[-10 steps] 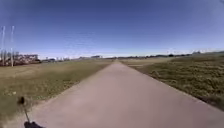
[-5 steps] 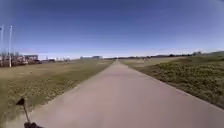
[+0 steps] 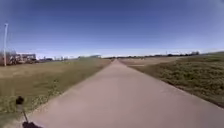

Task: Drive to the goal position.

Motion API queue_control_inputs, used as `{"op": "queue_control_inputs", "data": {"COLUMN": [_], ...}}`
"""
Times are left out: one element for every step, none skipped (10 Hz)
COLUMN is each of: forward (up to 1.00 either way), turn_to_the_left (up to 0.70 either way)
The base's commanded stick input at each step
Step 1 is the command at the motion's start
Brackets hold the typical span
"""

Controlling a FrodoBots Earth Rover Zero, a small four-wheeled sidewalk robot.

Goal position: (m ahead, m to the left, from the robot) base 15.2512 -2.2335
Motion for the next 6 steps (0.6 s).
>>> {"op": "queue_control_inputs", "data": {"forward": [1.00, 1.00, 1.00, 1.00, 1.00, 1.00], "turn_to_the_left": [0.00, 0.00, 0.00, 0.00, 0.00, 0.00]}}
